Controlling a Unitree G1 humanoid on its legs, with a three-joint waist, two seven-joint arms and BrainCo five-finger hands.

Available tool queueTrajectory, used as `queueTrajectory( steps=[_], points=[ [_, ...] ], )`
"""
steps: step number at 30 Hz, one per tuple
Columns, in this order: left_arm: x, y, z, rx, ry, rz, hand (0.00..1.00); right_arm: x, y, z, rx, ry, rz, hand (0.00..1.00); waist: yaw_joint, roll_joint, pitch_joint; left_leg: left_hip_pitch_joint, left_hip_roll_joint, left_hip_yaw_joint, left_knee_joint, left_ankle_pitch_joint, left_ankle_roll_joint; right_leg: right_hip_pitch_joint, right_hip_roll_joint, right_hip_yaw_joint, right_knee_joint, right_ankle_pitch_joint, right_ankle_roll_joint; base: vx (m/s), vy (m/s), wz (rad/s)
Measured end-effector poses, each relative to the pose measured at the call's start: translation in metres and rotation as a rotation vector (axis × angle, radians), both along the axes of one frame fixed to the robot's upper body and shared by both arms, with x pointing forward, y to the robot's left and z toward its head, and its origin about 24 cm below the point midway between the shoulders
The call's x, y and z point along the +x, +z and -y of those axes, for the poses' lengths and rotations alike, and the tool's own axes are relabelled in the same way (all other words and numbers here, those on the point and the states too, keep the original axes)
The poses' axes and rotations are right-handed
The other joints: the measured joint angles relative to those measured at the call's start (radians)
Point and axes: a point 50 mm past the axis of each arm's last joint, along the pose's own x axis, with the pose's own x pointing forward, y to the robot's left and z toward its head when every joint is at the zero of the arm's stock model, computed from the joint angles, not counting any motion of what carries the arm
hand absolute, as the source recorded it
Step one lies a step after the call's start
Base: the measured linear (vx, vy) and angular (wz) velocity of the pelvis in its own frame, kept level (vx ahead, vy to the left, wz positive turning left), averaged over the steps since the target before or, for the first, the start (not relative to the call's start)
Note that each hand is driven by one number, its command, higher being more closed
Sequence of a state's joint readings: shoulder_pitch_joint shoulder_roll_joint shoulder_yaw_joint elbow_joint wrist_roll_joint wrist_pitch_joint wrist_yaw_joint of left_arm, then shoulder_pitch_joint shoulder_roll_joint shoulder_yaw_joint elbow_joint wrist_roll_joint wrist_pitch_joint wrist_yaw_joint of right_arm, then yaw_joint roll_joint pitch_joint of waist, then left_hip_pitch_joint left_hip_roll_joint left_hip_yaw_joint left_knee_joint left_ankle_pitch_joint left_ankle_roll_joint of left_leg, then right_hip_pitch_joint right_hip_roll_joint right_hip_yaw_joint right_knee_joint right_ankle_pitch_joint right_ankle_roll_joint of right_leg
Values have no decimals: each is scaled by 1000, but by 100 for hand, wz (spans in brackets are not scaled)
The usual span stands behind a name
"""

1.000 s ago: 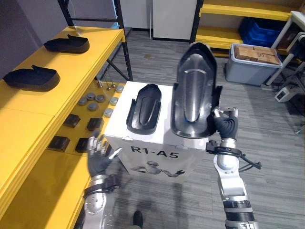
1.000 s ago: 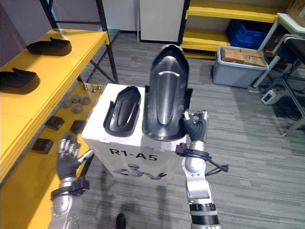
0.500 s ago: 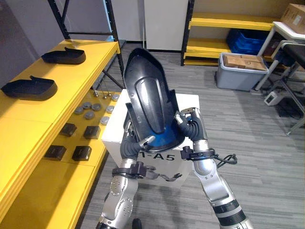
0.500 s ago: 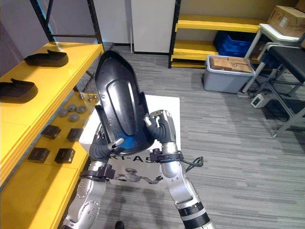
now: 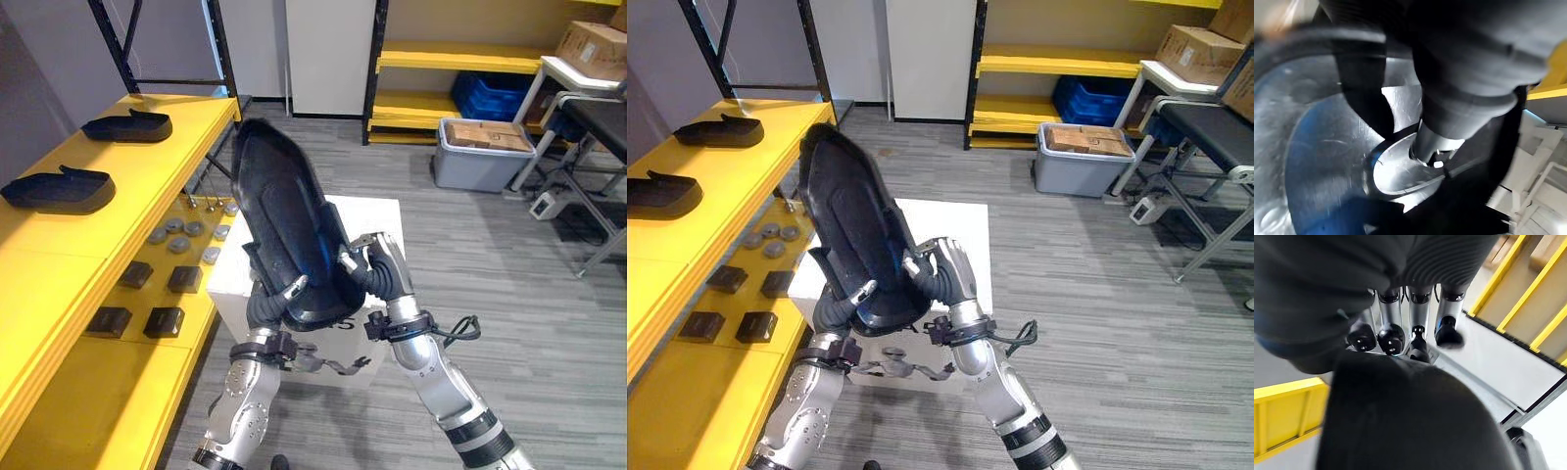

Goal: Walk over and take plastic housings, then place them on the shelf

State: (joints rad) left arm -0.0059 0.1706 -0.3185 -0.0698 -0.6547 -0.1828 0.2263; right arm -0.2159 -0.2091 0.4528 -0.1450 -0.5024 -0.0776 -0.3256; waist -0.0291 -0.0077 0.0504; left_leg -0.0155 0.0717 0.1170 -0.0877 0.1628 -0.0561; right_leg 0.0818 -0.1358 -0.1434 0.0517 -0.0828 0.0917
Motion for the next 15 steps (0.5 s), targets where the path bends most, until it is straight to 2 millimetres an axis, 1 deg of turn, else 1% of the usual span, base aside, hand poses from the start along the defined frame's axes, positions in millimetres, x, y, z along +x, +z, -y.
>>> queueTrajectory(
  steps=[5, 7, 10, 12, 13, 14, 15],
  points=[
    [0, 1, -1, 24, 10, 5, 100, -1, 0, 3, -6, 27, 5, 0, 0, 0, -1, 0, 0, -1, 0, 4, -1, 0, 0, 0, 0, 1, 0, 0, 0, 0],
    [1, 4, -3, 77, 23, 31, 100, 0, 1, 7, 27, 39, -16, 0, 0, 0, -1, 0, 1, -1, 0, 5, 0, 0, 1, 0, 0, 1, 0, 0, 0, 0],
    [0, 16, -4, 177, 41, 105, 100, -4, 12, 17, 150, 83, -24, 0, 5, 0, -1, 0, 1, -1, 0, 5, 0, 1, 1, -1, 0, 1, 0, 0, 0, 0],
    [0, 21, -5, 213, 62, 139, 100, -5, 25, 27, 231, 85, 4, 0, 5, 0, -1, 0, 1, -1, 0, 5, 0, 1, 1, -1, 1, 1, 0, 0, 0, 0],
    [0, 23, -8, 239, 89, 152, 100, -5, 36, 38, 308, 88, 33, 0, 5, 0, -1, 0, 1, -1, 0, 5, 0, 1, 1, -1, 1, 1, 1, 0, 0, 0],
    [0, 23, -11, 248, 106, 153, 100, -5, 40, 43, 343, 88, 42, 0, 5, 0, -1, 0, 1, -1, 0, 5, 0, 1, 1, -1, 1, 2, 1, 0, 0, 0],
    [-1, 22, -14, 266, 129, 149, 100, -5, 46, 52, 414, 96, 57, 0, 4, 0, -2, 1, 1, -1, 0, 5, 0, 1, 1, -1, 1, 2, 1, 0, 0, 0]
  ],
)
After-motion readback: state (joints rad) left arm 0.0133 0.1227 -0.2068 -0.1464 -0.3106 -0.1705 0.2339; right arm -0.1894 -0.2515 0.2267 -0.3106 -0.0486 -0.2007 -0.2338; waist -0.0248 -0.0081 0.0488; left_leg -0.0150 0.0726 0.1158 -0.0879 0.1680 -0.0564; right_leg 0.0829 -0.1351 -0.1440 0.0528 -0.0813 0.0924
